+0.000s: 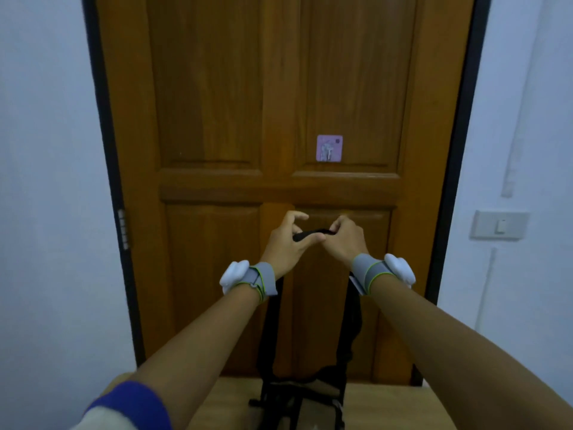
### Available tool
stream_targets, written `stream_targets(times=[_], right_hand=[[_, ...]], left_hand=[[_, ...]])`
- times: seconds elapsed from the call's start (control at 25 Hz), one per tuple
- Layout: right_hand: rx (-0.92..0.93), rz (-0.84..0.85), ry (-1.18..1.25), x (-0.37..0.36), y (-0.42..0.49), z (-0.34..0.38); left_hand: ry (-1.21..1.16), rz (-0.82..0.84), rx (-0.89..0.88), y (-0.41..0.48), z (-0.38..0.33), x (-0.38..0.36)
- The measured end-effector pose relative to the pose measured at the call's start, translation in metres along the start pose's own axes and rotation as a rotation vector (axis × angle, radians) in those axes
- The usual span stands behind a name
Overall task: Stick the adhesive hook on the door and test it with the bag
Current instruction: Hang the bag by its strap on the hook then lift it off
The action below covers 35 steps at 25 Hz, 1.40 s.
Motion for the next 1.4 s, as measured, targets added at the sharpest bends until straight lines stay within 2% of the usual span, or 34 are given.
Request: stream_targets(times=[0.12,0.28,0.44,0.52,0.72,0.84,1.16,1.32,1.4], right_hand=[[0.000,-0.020,0.046,0.022,0.006,0.021],[0.080,-0.050,0.058,0.043,0.020,0.046],[0.404,-0.248,-0.320,0.054,0.022,0.074],[0.484,-0.293,-0.407,0.058,0.032,0.084],[0.475,-0.418,-0.359,0.079,0.079,0.106],[0.457,-0.413,-0.268,0.081,0.102,0.115],[0.429,-0.331,-0.265,0.059,0.120,0.086],[0.416,-0.276,-0.109,0.051,0.116,0.079],[0.389,-0.242,-0.043,0.045,0.115,0.075]], left_hand=[[-0.060,-0.026,-0.053,0.031,-0.023,0.006],[0.008,-0.217,-0.082,0.065,-0.040,0.013],[0.168,-0.323,-0.084,0.096,-0.048,0.016],[0.228,-0.380,-0.059,0.114,-0.046,0.018],[0.214,-0.535,-0.067,0.160,-0.038,0.023],[0.208,-0.603,-0.069,0.176,-0.030,0.030],[0.296,-0.529,-0.004,0.166,0.004,0.015],[0.380,-0.467,0.003,0.158,-0.002,0.007],[0.329,-0.416,-0.001,0.154,-0.002,-0.002]])
Point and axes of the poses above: each hand's wrist, its own y-axis towards the middle knuckle, its own x-axis out of the back of the hand, z = x × y, the point moved 5 cm from there along y, towards the middle knuckle, and after that the axes turned 13 degrees about -x, right-handed, at the moved point
